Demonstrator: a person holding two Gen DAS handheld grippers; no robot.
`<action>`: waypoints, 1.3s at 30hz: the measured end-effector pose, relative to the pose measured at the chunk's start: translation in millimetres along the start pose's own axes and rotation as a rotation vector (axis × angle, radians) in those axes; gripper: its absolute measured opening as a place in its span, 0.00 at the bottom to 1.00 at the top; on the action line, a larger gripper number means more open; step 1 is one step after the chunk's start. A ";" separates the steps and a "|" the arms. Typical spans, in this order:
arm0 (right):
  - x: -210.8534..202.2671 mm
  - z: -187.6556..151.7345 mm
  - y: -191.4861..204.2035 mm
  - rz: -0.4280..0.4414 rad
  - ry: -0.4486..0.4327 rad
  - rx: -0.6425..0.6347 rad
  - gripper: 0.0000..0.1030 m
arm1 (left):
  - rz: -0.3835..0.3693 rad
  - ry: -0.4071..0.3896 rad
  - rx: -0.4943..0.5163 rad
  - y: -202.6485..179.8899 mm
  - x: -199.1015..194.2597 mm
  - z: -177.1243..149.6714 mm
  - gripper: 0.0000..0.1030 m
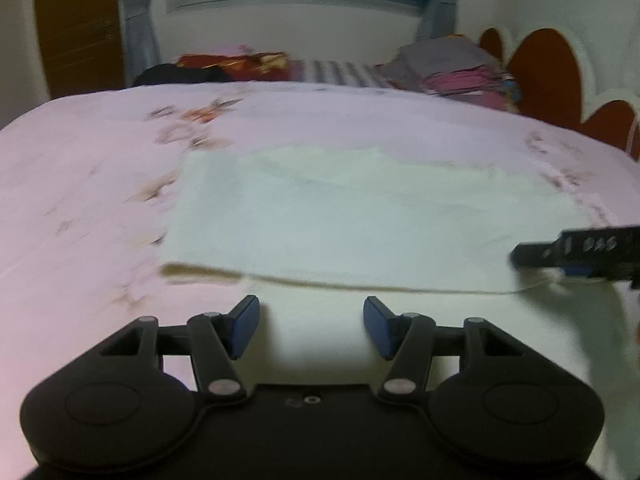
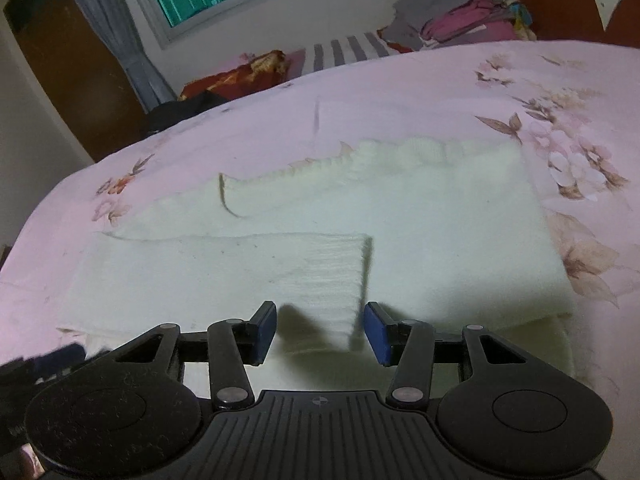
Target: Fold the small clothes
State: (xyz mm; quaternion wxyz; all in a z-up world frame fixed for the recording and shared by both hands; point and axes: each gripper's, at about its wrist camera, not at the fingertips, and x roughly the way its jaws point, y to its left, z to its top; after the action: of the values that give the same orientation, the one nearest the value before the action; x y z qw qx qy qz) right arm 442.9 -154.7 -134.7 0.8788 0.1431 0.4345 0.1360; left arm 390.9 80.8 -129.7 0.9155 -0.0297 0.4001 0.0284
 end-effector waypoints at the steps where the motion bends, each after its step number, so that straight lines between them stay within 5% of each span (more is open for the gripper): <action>1: 1.6 -0.4 1.9 0.000 -0.005 -0.011 0.47 | 0.012 0.006 -0.007 2.3 2.5 -0.7 0.54; 2: 3.7 0.2 6.8 -0.001 -0.003 -0.030 0.47 | 0.026 0.009 -0.014 5.2 4.3 -1.9 0.53; 4: 8.3 0.6 13.7 -0.003 0.011 -0.059 0.14 | 0.056 0.011 -0.020 8.2 8.6 -2.9 0.53; 9: 6.3 4.4 21.7 -0.004 0.002 -0.145 0.10 | 0.094 0.002 -0.032 16.3 17.1 -1.2 0.56; 15: -29.2 32.0 0.6 -0.034 -0.108 -0.149 0.09 | 0.133 -0.034 -0.056 23.5 27.5 5.2 0.54; 18: -33.2 40.3 -19.8 -0.075 -0.101 -0.147 0.09 | 0.128 -0.058 -0.064 26.6 27.6 6.6 0.43; 23: -24.1 35.9 -57.0 -0.108 -0.030 -0.111 0.09 | 0.100 -0.099 -0.023 16.9 23.3 3.6 0.11; 33: -16.4 20.9 -78.8 -0.151 -0.007 -0.053 0.10 | 0.063 -0.087 -0.108 32.9 23.8 5.2 0.09; 36: -23.9 20.7 -82.9 -0.203 -0.043 -0.029 0.34 | 0.051 -0.071 -0.143 38.9 21.6 6.3 0.10; 39: -35.2 22.5 -87.5 -0.225 -0.094 -0.016 0.35 | 0.045 -0.076 -0.147 39.6 10.8 7.4 0.09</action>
State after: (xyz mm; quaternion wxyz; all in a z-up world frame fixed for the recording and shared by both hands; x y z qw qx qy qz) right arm 450.4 -251.2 -128.4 0.9090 0.0928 0.4051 0.0330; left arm 400.6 121.1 -133.9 0.9245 -0.0868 0.3625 0.0794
